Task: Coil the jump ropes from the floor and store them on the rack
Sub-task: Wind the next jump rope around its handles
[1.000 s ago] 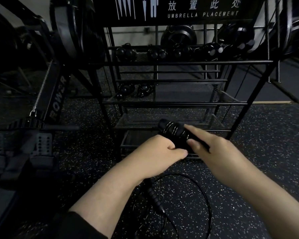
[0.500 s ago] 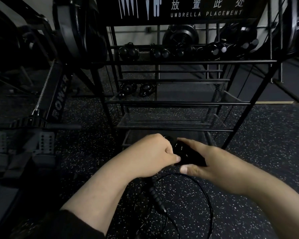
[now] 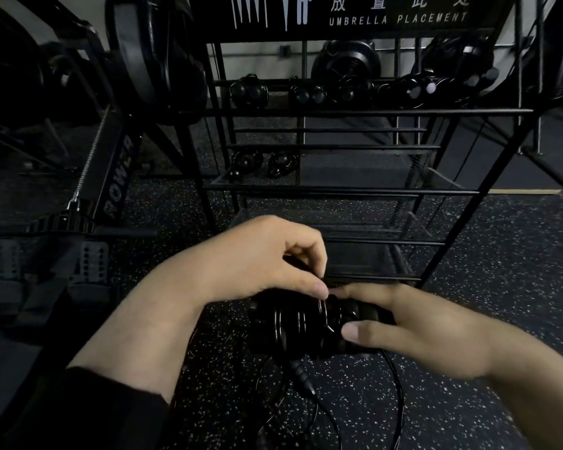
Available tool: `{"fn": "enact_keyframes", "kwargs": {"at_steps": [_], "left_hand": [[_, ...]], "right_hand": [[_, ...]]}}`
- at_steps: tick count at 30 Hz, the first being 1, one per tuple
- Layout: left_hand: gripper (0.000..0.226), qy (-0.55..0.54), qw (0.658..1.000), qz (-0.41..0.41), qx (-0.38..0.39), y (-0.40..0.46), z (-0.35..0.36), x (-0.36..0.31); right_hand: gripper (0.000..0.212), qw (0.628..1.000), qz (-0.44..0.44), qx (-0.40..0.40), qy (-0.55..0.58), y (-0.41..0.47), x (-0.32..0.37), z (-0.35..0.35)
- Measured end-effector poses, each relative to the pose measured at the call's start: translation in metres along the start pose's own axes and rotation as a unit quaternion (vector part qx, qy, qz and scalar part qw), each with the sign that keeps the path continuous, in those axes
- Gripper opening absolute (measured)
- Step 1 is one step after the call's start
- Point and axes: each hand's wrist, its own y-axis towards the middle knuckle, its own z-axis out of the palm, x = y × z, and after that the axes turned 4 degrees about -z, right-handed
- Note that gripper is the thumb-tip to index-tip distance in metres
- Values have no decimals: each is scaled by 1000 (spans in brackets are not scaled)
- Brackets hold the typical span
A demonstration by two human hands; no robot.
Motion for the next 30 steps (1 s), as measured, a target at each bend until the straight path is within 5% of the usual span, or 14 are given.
{"fn": "enact_keyframes", "kwargs": {"at_steps": [8,12,15,23,27,30], "left_hand": [[20,-248,967,42,47,19,23,25],[19,-471,882,16,-19,26,56,28],[65,-428,894,-70,-114,24,78,18],[29,-381,907,-164,-75,34,87,6],[33,-63,985,-149,-66,35,82,6],[30,129,984,-95,-83,30,72,-2]], "right_hand": [[25,952,-89,38,290,-11,7,1],[43,889,-118,-48,439,-6,2,4],[61,868,-87,-154,463,-1,-1,3],[45,868,-2,-352,349,3,2,-3],[37,918,142,-368,38,-1,-5,-13],[32,938,166,-292,-83,1,-7,-11]]}}
